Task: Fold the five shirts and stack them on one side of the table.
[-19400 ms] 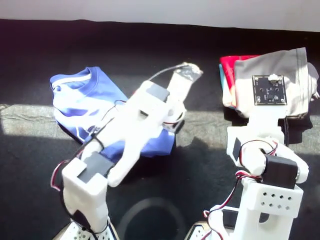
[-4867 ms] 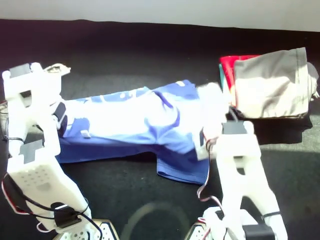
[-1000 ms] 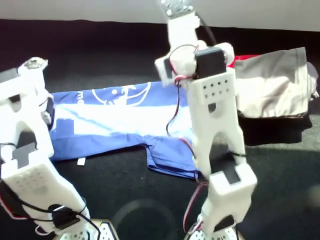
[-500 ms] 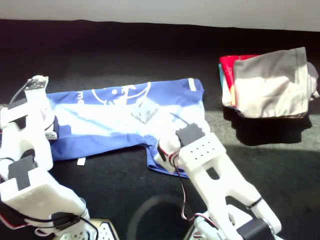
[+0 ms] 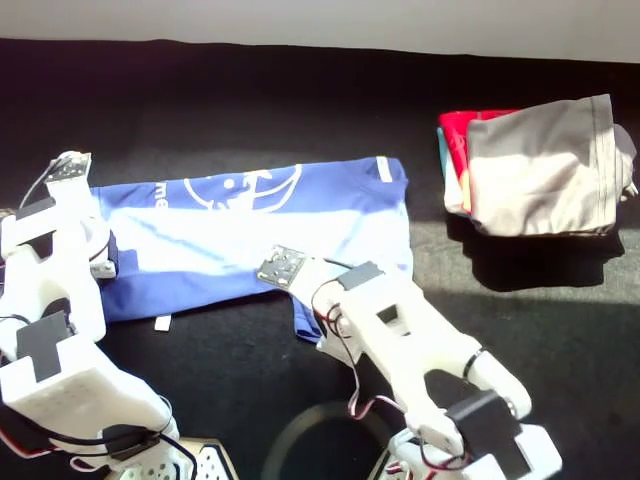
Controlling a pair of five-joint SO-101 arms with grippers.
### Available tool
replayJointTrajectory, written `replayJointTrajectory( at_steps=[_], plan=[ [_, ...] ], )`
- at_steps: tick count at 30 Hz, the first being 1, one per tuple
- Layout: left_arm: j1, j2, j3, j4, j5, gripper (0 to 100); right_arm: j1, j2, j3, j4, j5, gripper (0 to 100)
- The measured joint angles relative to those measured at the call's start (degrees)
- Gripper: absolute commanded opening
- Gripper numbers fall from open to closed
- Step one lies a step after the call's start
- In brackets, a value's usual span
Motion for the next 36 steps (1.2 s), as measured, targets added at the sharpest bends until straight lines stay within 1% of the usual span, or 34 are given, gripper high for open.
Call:
replayJointTrajectory(
  at_steps=[6,7,8,10,11,12,15,19,24,28,31,36],
  plan=[
    [0.0,0.0,0.2,-0.4,0.1,1,0.3,9.3,-6.2,0.2,0.1,16.1],
    [0.0,0.0,0.2,-0.4,0.1,1,0.3,10.7,-7.0,0.3,0.1,14.7],
    [0.0,0.0,0.2,-0.4,0.1,1,0.3,12.0,-7.9,0.3,0.1,11.7],
    [0.0,0.0,0.2,-0.4,0.1,1,0.5,13.4,-9.4,0.3,0.1,1.6],
    [0.0,0.0,0.2,-0.4,0.1,1,1.0,13.7,-10.3,0.3,0.1,0.2],
    [0.0,0.0,0.2,-0.4,0.1,1,1.6,14.0,-11.0,0.3,0.1,1.6],
    [0.0,0.0,0.2,-0.4,0.1,1,3.4,15.1,-13.1,0.9,0.1,0.6],
    [0.0,0.0,0.2,-0.4,0.1,1,4.7,15.6,-17.1,5.1,0.1,0.6],
    [0.0,0.0,0.2,-0.4,0.1,1,6.7,16.0,-29.2,14.0,0.4,0.6],
    [0.0,0.0,0.2,-0.4,0.1,1,9.1,17.1,-40.2,16.7,0.4,0.6],
    [0.0,0.0,0.2,-0.4,0.1,1,9.8,21.4,-46.7,17.2,0.6,0.6],
    [0.0,0.0,0.2,-0.4,0.1,1,9.9,32.6,-59.3,16.4,0.6,1.4]
  ],
)
